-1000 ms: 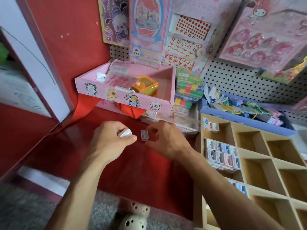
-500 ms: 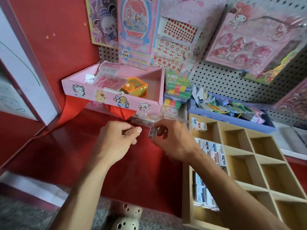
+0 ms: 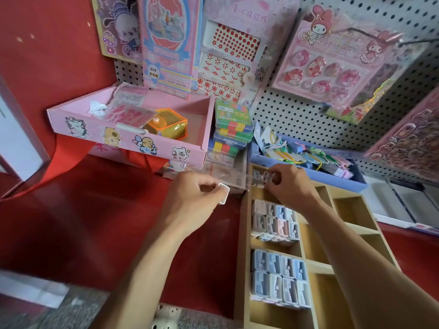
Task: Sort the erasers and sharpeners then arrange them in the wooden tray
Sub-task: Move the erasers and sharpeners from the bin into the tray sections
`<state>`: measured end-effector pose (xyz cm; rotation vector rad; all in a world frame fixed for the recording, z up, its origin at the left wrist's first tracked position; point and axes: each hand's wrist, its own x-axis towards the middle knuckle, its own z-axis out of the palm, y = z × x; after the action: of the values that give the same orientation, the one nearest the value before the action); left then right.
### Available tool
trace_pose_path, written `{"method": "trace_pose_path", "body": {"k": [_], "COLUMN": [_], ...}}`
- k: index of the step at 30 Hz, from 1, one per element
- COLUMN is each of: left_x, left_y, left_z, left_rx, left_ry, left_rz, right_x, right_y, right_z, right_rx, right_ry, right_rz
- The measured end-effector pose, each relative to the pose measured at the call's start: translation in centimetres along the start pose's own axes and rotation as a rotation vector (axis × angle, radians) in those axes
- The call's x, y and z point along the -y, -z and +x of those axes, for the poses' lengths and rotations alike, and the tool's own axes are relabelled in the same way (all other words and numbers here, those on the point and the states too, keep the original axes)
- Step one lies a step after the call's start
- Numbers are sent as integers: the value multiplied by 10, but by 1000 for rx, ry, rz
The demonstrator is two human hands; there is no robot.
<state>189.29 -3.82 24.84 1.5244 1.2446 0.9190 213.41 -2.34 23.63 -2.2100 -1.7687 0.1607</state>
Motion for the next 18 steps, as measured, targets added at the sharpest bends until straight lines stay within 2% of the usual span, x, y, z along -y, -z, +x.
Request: {"method": "trace_pose_path", "body": {"k": [3,6,9,13,15,18], "left_x": [2,4,2,-4,-4,-6], "left_y": [-2,-2,-4,-11,-14,-19], "left_z": [3,5,4,0,0,1], "left_rx": [-43,-78,-94,-53,-66,-64], "left_ry": [66,115,106,85,97,173], "left_rz": [-68,-102,-115,-196,-231,-314], "right_x": [1,-1,-2,0,3,20], "right_y": [-6,-7,-10,-7,1,17], "right_z": [10,11,10,7,-1,-29], "right_rx": [54,39,-8,17,-46,-108], "right_ry": [31,24,11,-23,-32,23], "right_rz": [-89,-89,-70,-67,0,312]}}
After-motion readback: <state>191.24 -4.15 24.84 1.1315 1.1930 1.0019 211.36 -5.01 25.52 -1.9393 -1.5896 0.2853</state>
